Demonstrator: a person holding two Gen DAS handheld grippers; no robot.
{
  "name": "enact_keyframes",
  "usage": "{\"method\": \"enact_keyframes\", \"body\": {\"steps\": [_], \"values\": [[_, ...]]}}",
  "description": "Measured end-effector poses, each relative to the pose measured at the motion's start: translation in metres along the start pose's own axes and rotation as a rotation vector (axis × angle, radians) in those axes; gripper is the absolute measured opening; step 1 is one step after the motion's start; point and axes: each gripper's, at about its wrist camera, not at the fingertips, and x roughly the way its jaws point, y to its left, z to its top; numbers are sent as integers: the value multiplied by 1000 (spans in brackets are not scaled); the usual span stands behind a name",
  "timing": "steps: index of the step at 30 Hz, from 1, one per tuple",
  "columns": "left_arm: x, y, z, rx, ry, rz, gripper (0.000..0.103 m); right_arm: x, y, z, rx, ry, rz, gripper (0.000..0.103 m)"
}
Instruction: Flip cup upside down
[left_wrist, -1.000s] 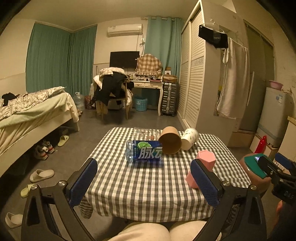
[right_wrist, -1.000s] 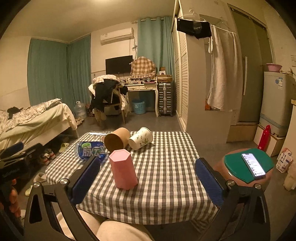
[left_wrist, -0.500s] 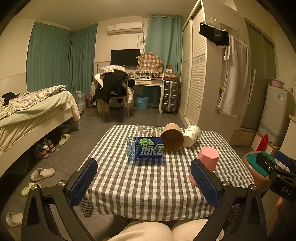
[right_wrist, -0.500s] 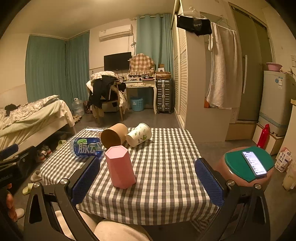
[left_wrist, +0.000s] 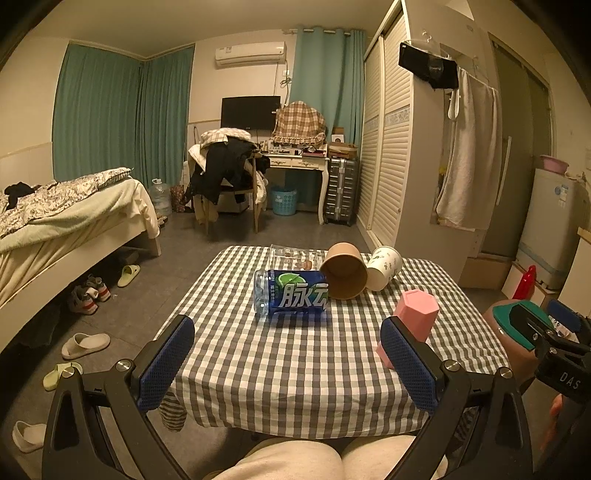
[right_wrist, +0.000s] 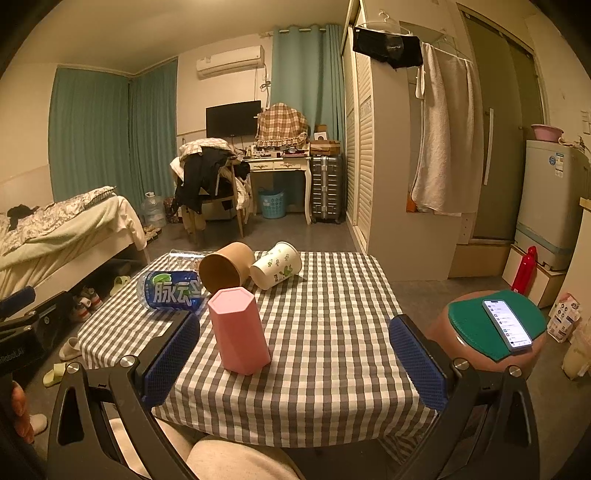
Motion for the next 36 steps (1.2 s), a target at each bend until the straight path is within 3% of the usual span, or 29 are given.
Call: {"method": "enact_keyframes", "body": {"steps": [36], "values": [[-1,0,-1,1,5,3,103,1,2,-3,-5,10,0,103]]}}
